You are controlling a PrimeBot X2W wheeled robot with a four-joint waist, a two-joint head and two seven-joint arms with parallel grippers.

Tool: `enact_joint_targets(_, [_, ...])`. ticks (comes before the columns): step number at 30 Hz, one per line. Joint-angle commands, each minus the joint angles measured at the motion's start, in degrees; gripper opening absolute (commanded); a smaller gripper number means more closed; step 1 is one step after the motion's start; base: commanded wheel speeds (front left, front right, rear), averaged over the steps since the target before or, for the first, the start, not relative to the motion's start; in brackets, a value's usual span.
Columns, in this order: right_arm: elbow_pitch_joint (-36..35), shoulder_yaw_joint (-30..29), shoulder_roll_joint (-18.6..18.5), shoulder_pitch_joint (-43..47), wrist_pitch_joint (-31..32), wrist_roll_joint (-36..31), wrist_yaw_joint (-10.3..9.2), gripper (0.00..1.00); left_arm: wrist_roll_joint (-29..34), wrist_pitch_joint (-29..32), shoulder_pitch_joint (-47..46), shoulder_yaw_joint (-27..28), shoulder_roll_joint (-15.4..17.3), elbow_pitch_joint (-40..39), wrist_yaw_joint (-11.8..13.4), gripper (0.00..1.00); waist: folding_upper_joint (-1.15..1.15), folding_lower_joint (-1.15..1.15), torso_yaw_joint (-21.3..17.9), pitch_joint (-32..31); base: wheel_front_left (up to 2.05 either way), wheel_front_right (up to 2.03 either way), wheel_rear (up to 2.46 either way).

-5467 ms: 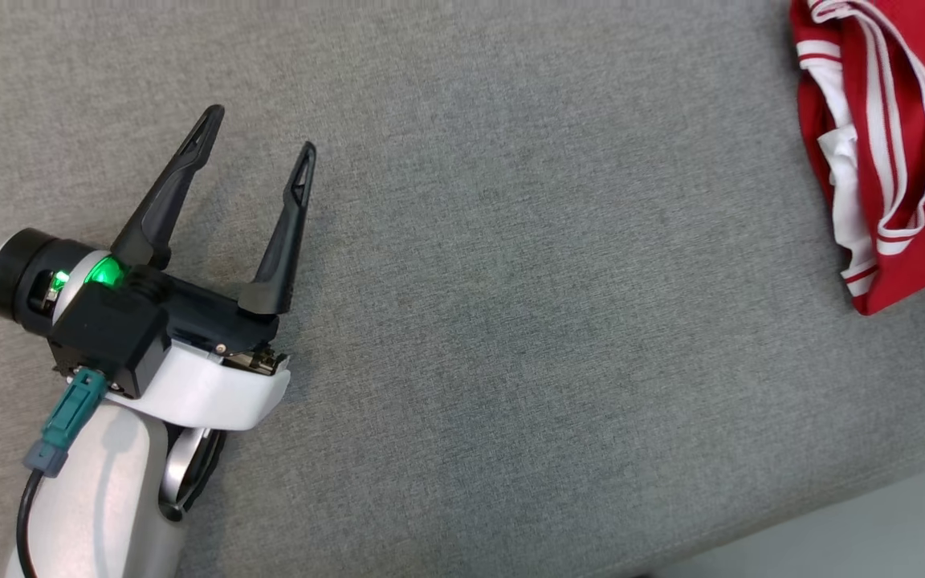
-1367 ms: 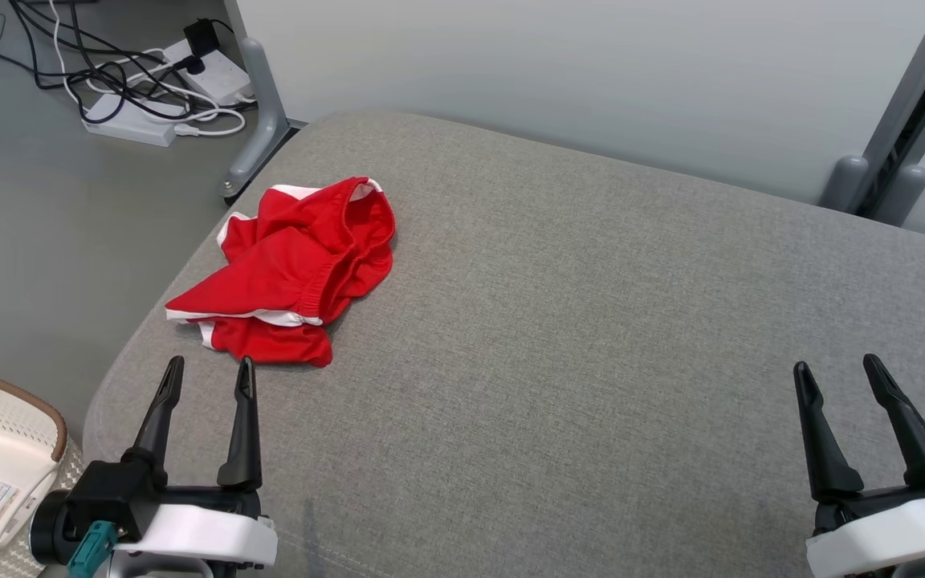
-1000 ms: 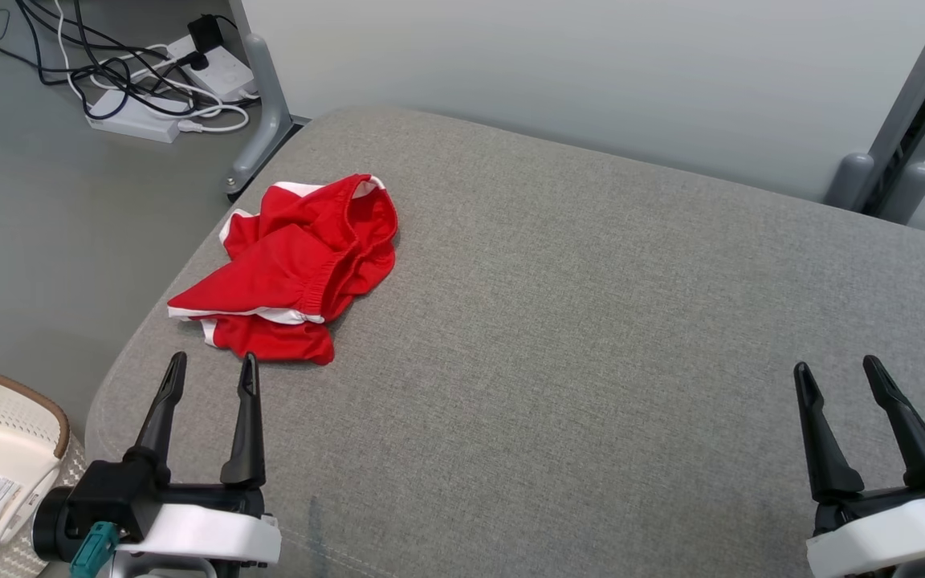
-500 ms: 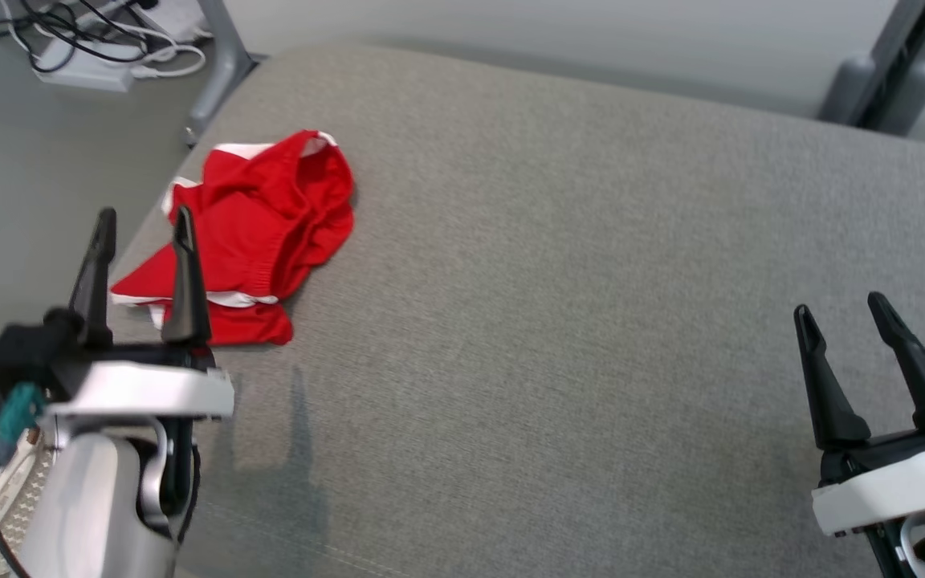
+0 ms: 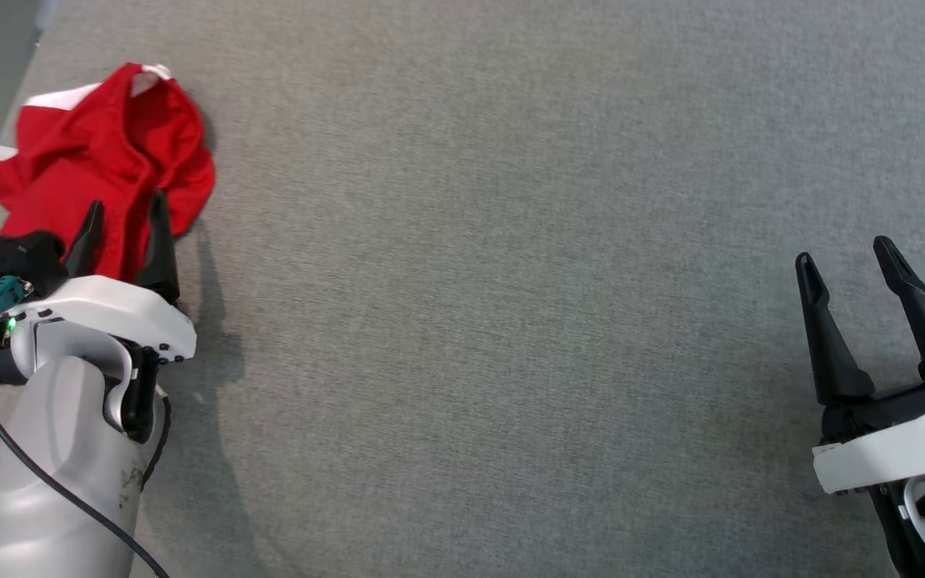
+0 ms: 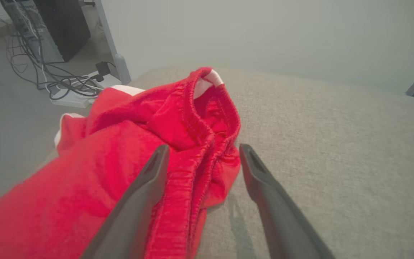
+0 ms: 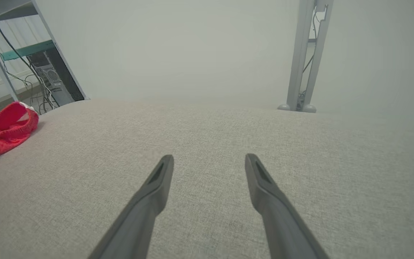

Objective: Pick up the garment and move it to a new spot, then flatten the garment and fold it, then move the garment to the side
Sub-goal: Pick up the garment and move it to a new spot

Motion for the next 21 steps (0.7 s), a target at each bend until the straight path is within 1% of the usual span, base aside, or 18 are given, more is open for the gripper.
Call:
enact_joint_targets(1, [0.5,-0.2,-0.2,-1.0,-0.7,0.3,-0.04,1.00,0.0,0.2,-2.2,0.1,0.9,4.2,-0.2,1.00,0.00,0.00,-1.8,2.1,0.00,0.00,0.00])
enact_joint_targets(4, [1.0,-0.3,-0.1,-1.3,-1.0,0.4,-0.04,1.00,-0.8,1.1,-4.4,0.1,1.4,9.8,-0.6,1.00,0.00,0.00,-2.1,2.6,0.00,0.00,0.00])
enact_joint_targets(5, [1.2,-0.3,-0.1,-1.4,-1.2,0.5,-0.04,1.00,-0.8,1.0,-5.0,0.1,1.6,11.2,-0.8,0.66,0.00,0.00,-2.1,2.7,0.00,0.00,0.00])
enact_joint_targets(6, [1.4,-0.3,-0.1,-1.5,-1.3,0.5,-0.04,1.00,-1.0,0.8,-5.5,0.1,1.6,12.4,-1.1,0.05,0.00,0.00,-2.2,2.7,0.00,0.00,0.00])
enact_joint_targets(7, [1.6,-0.4,-0.1,-1.6,-1.3,0.5,-0.04,1.00,-1.2,0.4,-6.0,0.2,1.7,13.2,-1.3,0.00,0.00,0.00,-2.2,2.7,0.00,0.00,0.00])
enact_joint_targets(11, [2.5,-0.6,0.0,-1.7,-1.9,0.6,-0.04,1.00,-1.2,-1.1,-6.8,0.4,2.4,14.3,-1.9,0.00,0.00,0.00,-2.2,1.8,0.00,0.00,0.00])
enact_joint_targets(15, [3.1,-0.7,0.2,-1.6,-2.7,0.4,-0.04,1.00,-0.5,-1.6,-6.0,0.8,2.9,12.6,-1.7,0.00,0.00,0.00,-2.2,0.2,0.00,0.00,0.00])
enact_joint_targets(17, [3.7,-0.7,0.3,-1.4,-3.3,0.3,-0.04,1.00,0.3,-1.6,-4.7,1.5,3.2,8.6,-0.8,0.00,0.00,0.00,-2.3,-1.2,0.00,0.00,0.00])
enact_joint_targets(21, [4.9,-0.4,0.9,-0.6,-4.3,0.7,-0.04,1.00,2.4,-1.6,0.8,3.3,2.8,-1.3,0.9,0.00,0.00,0.00,-2.7,-4.7,0.00,0.00,0.00])
